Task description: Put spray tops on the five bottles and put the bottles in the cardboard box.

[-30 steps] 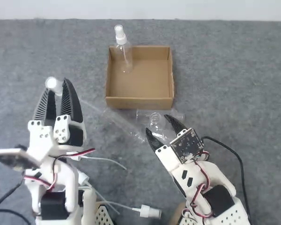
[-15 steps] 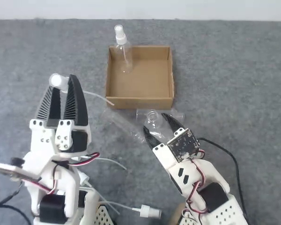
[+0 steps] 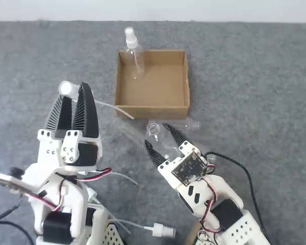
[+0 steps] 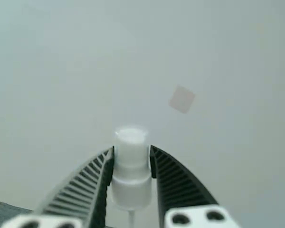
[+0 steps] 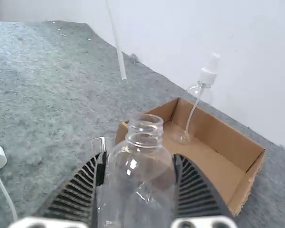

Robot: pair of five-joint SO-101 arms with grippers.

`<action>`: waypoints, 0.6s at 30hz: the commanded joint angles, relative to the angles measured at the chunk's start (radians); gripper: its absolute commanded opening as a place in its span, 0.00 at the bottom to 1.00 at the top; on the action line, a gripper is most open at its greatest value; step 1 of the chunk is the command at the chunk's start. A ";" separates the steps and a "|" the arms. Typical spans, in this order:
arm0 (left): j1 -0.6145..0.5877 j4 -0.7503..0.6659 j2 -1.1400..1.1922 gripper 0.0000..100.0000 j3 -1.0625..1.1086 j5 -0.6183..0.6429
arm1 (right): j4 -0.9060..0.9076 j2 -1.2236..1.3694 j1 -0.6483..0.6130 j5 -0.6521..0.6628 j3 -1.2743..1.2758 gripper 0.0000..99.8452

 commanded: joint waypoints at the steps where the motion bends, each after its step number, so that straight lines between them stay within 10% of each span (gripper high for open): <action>1: 0.012 0.003 -0.018 0.01 -0.047 0.035 | -0.030 -0.018 -0.010 0.015 0.023 0.01; 18: 0.092 0.052 -0.018 0.01 -0.047 0.037 | -0.025 -0.010 -0.041 0.077 0.025 0.01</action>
